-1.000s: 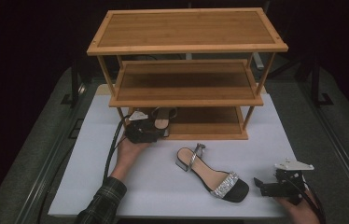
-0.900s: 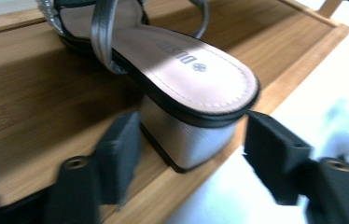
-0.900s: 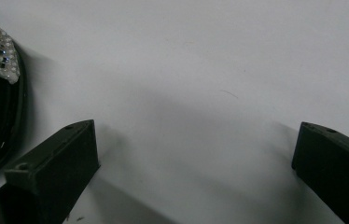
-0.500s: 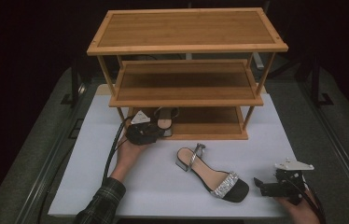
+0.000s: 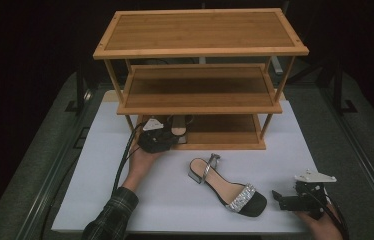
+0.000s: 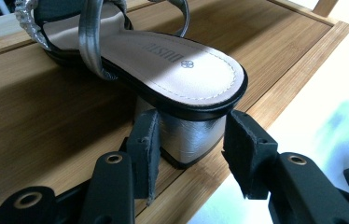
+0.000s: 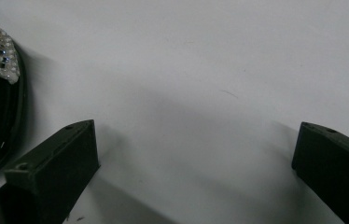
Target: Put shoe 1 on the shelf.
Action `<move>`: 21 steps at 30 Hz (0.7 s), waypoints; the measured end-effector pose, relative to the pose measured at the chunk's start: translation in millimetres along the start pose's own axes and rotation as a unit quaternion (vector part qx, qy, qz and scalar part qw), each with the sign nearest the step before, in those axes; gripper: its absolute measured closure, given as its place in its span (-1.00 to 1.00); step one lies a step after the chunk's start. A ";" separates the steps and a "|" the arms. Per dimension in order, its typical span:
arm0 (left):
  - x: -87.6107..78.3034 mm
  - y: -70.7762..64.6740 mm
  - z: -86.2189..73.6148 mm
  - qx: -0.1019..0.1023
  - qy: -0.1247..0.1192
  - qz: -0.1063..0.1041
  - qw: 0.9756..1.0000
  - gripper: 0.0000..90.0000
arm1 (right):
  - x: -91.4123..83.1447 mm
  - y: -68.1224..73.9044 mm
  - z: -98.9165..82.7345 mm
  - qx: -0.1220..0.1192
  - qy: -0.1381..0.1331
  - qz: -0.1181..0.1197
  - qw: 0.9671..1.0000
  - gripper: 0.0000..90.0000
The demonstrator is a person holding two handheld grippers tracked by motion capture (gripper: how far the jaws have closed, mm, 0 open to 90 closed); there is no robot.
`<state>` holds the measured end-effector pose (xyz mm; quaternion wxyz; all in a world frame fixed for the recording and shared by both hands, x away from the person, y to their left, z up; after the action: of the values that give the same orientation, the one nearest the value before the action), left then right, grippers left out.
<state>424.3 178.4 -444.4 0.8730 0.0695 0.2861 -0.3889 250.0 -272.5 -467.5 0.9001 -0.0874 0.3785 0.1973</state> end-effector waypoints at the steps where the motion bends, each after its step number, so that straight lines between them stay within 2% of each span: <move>1: 1.9 0.8 0.5 0.004 0.009 0.005 1.000 0.24 | 0.0 0.0 0.0 0.000 0.000 0.000 1.000 -1.00; 2: 3.5 1.4 -0.2 0.012 0.013 0.004 1.000 0.24 | 0.0 0.0 0.0 0.000 0.000 0.000 1.000 -1.00; 3: 4.1 1.3 -0.4 0.004 0.011 0.002 1.000 0.26 | 0.0 0.0 0.0 0.000 0.000 0.000 1.000 -1.00; 6: 2.4 1.3 -0.7 0.004 0.012 0.000 1.000 0.31 | 0.0 0.0 0.0 0.000 0.000 0.000 1.000 -1.00; 9: -4.5 0.1 -1.4 -0.003 0.005 -0.012 1.000 0.33 | 0.0 0.0 -0.1 0.000 0.000 0.000 1.000 -1.00; 10: -7.2 0.2 -1.7 0.001 0.006 -0.015 1.000 0.29 | -0.1 0.0 -0.1 0.000 0.000 0.000 1.000 -1.00; 11: -10.8 -2.6 -2.7 -0.008 0.003 -0.018 1.000 0.27 | 0.0 0.0 -0.1 0.000 0.000 0.000 1.000 -1.00; 14: -20.6 -2.1 -2.6 0.005 0.011 -0.022 1.000 0.13 | -0.1 0.1 0.0 0.000 0.000 0.000 1.000 -1.00; 17: -32.0 -4.4 -6.3 0.002 0.009 -0.031 0.999 -0.03 | -0.1 0.1 -0.1 0.000 0.000 0.000 1.000 -1.00; 21: -46.6 -8.1 -11.7 0.010 0.016 -0.027 0.999 -0.19 | -0.1 0.1 0.0 0.000 0.000 0.000 1.000 -1.00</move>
<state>388.4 206.6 -427.5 0.8565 0.0767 0.2978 -0.4145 249.9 -272.4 -467.5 0.9001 -0.0877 0.3785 0.1970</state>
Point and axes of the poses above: each handheld gripper's, and its own axes: x roughly forward along the jaws, z roughly out of its top, y roughly to its left, the point moved 1 cm from there along x, roughly forward along the jaws, and after that the axes turned 1 degree about -x, right-handed, at the moved point
